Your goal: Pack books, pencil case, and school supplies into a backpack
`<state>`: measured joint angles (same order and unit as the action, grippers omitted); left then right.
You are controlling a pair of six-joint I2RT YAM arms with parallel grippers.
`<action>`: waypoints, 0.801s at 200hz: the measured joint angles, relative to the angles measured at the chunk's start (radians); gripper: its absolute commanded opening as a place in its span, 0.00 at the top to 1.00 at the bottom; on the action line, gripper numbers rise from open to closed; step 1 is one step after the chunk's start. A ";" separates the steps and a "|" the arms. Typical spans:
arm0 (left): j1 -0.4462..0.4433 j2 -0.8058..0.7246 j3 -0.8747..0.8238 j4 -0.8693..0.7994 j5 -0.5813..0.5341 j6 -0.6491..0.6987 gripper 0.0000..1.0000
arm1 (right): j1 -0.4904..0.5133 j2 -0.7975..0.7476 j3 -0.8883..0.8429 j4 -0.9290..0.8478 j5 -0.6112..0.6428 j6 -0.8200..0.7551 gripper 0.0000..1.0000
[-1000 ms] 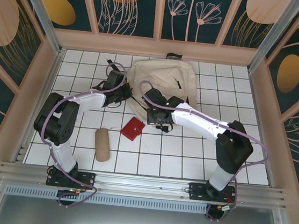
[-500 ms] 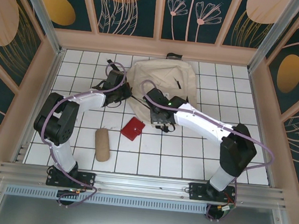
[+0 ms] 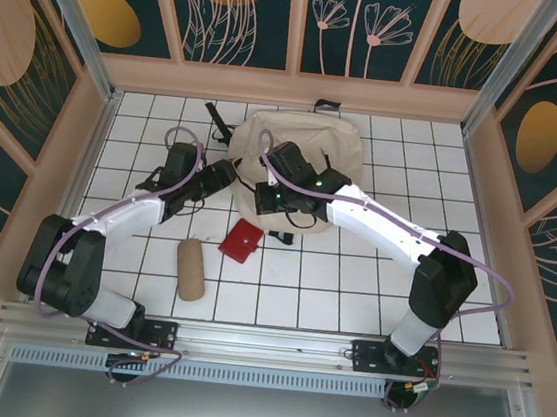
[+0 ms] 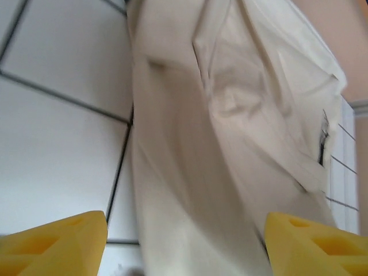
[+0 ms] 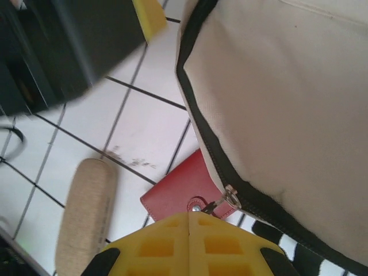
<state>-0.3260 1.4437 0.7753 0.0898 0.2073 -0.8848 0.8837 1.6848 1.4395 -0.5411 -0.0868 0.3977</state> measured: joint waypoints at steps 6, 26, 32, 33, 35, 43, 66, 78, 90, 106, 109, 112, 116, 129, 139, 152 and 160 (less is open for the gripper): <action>-0.004 -0.010 -0.022 0.015 0.024 -0.016 0.25 | 0.000 0.000 0.002 0.005 -0.005 -0.001 1.00; -0.019 -0.020 -0.056 0.054 0.072 -0.065 0.26 | 0.000 0.002 0.002 0.006 -0.013 -0.004 1.00; -0.024 -0.020 -0.058 0.066 0.082 -0.078 0.27 | 0.000 0.003 0.002 0.006 -0.013 -0.004 1.00; -0.024 -0.020 -0.059 0.068 0.083 -0.080 0.27 | 0.000 0.003 0.002 0.006 -0.013 -0.004 1.00; -0.026 -0.020 -0.059 0.074 0.086 -0.082 0.27 | 0.000 0.003 0.002 0.006 -0.013 -0.004 1.00; -0.031 -0.020 -0.060 0.092 0.101 -0.094 0.28 | 0.000 0.003 0.002 0.006 -0.013 -0.003 1.00; -0.047 -0.016 -0.060 0.142 0.132 -0.125 0.32 | 0.000 0.003 -0.009 0.007 -0.013 -0.003 1.00; -0.055 -0.004 -0.060 0.170 0.146 -0.141 0.36 | 0.000 0.003 -0.023 0.006 -0.016 0.000 1.00; -0.064 0.015 -0.059 0.188 0.153 -0.153 0.46 | 0.000 0.003 -0.035 0.002 -0.019 0.000 1.00; -0.075 0.049 -0.059 0.200 0.156 -0.177 0.66 | 0.001 0.003 -0.041 -0.005 -0.018 0.001 1.00; -0.075 0.055 -0.059 0.202 0.156 -0.173 0.69 | 0.001 0.003 -0.042 -0.008 -0.017 0.001 1.00; -0.076 0.060 -0.059 0.202 0.156 -0.186 0.72 | 0.001 0.003 -0.042 -0.011 -0.015 0.001 1.00; -0.079 0.067 -0.060 0.204 0.155 -0.185 0.76 | 0.001 0.003 -0.042 -0.015 -0.012 0.001 1.00; -0.081 0.080 -0.060 0.205 0.152 -0.197 0.84 | 0.002 0.003 -0.042 -0.033 0.004 0.002 1.00; -0.081 0.083 -0.060 0.203 0.148 -0.204 0.89 | 0.003 0.003 -0.042 -0.052 0.023 0.004 1.00; -0.084 0.083 -0.060 0.202 0.141 -0.213 0.99 | 0.005 0.003 -0.042 -0.081 0.058 0.008 1.00; -0.087 0.083 -0.061 0.202 0.133 -0.211 1.00 | 0.009 0.003 -0.042 -0.102 0.084 0.010 1.00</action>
<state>-0.4133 1.5269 0.7139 0.2920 0.3405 -1.0954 0.8925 1.6878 1.3979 -0.6430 -0.0029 0.4080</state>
